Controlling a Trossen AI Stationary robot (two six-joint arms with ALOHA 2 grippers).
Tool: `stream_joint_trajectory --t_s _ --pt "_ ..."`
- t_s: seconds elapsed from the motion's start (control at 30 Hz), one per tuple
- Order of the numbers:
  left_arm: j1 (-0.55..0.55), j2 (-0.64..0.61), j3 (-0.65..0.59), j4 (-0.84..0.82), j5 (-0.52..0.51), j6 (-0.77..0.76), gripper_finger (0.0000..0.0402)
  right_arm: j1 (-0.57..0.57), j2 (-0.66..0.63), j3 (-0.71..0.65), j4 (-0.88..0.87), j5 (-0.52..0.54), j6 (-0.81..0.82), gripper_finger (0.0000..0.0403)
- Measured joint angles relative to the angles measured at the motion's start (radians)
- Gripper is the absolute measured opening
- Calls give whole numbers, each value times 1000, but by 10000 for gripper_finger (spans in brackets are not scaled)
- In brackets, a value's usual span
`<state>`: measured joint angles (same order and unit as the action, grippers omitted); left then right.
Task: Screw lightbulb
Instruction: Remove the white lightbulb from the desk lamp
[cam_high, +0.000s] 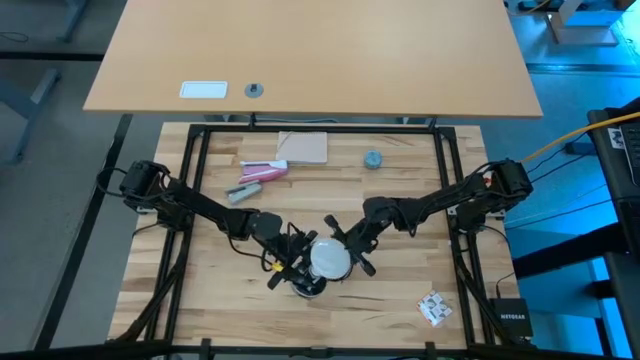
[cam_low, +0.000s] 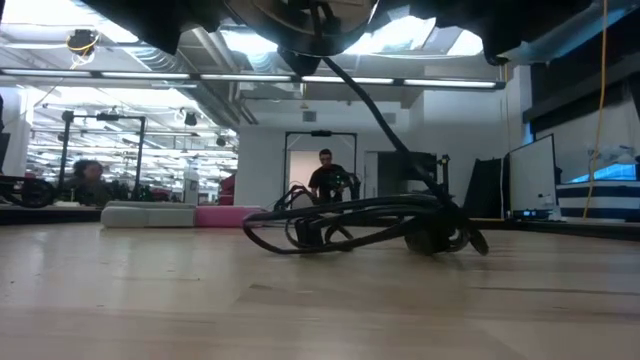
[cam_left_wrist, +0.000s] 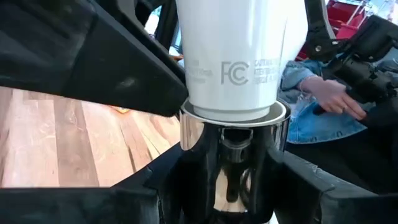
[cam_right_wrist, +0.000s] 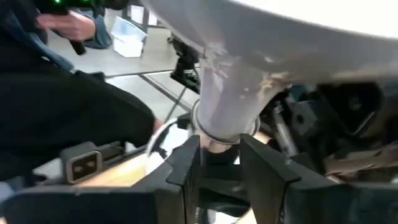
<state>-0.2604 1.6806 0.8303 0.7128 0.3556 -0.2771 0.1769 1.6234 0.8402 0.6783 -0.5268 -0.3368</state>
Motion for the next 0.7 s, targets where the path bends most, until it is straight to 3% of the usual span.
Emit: stream_joint_trajectory --t_s 0.3,0.53,0.7 --pt "0 2 0 -11 1 0 180 25 -1 2 -71 -60 123 124" --pt "-2 2 -1 -65 11 -6 180 104 22 2 -78 143 176 209" --pt "-2 2 -2 -96 8 -11 180 114 29 1 -85 168 176 254"
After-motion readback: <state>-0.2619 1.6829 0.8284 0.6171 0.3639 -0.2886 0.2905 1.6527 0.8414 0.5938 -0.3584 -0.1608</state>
